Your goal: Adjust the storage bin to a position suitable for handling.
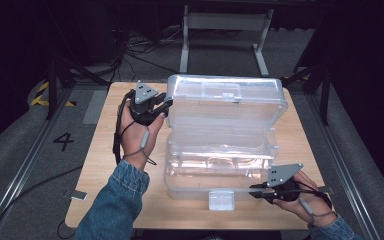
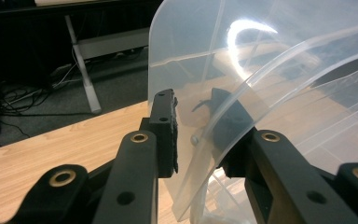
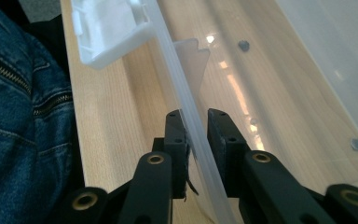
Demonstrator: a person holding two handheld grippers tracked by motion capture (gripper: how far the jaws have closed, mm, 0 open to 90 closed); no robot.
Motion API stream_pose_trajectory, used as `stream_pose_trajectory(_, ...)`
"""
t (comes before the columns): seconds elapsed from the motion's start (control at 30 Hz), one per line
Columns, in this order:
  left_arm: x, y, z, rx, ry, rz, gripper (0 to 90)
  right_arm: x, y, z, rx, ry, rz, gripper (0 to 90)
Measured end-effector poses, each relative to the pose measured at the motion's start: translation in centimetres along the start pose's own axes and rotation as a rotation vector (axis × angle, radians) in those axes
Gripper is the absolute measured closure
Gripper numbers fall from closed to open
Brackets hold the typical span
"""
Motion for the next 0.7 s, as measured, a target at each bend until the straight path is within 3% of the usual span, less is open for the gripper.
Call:
stream_pose_trajectory(0.2, 0.2, 0.3, 0.1, 0.005, -0.005, 0.003, 72.4, -0.1, 0.0, 0.0, 0.006, -0.026, -0.007, 80.6)
stream_pose_trajectory(0.7, 1.3, 1.8, 1.0, 0.004, -0.039, 0.035, 73.1, -0.1, 0.0, -0.1, 0.013, -0.020, -0.011, 80.7)
Point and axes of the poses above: each handheld gripper's, and its own axes: y roughly forward along the jaws, x roughly out of its top, z roughly to its left, the point moved 4 cm from there along y, roughly forward along the jaws, and after that the axes turned 8 degrees about -y, right-handed, at the moved point
